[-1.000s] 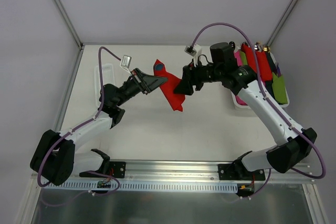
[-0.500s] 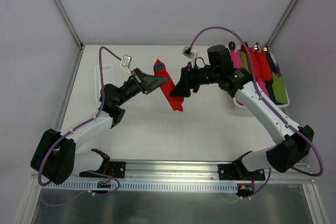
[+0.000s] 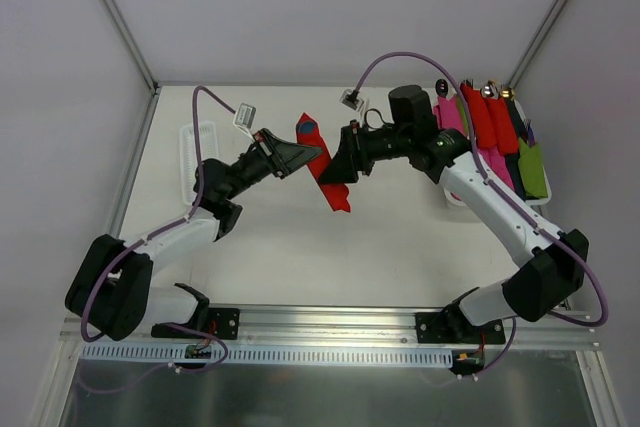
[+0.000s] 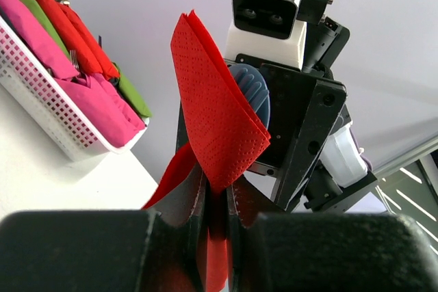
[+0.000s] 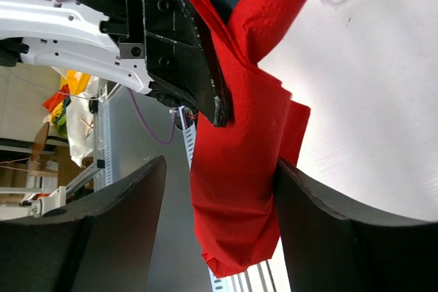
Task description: Place the utensils on the paper napkin and roll it up
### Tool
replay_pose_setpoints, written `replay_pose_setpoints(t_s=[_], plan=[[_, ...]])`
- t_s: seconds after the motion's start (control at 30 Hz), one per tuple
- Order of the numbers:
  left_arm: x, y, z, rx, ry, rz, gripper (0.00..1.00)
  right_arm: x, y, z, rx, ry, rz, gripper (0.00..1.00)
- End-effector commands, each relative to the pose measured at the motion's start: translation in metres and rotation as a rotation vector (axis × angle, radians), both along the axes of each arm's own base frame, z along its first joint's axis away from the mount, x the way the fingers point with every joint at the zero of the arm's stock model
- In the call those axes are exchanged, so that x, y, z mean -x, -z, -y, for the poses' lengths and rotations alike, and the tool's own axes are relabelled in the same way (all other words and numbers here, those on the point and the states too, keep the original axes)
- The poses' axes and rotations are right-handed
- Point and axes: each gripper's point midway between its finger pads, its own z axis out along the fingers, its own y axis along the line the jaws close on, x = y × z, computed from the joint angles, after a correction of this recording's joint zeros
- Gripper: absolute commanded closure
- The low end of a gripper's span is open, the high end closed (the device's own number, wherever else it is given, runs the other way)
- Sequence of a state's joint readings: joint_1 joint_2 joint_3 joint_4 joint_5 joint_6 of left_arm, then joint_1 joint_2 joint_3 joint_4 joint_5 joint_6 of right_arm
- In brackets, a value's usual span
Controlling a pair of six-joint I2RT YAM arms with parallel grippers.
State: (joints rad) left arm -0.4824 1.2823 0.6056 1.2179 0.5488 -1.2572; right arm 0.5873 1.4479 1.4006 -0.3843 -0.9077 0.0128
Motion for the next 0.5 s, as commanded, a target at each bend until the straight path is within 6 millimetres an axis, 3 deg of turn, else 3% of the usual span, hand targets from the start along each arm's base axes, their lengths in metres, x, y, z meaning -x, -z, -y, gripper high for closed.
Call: replay_pose_setpoints(t_s=[0.0,0.47], plan=[[0.0143,-0.0432,-0.0051,0.090,0.038,0.159,1.00,0.0088,-0.0096,-0.0068,-0.063,-0.056,-0.024,0.35],[0.0200,-0.0478,-0.0054,0.154,0.088,0.177,1.00,0.0117,-0.0043,-0.0114,-0.097,-0.096,-0.109,0.46]])
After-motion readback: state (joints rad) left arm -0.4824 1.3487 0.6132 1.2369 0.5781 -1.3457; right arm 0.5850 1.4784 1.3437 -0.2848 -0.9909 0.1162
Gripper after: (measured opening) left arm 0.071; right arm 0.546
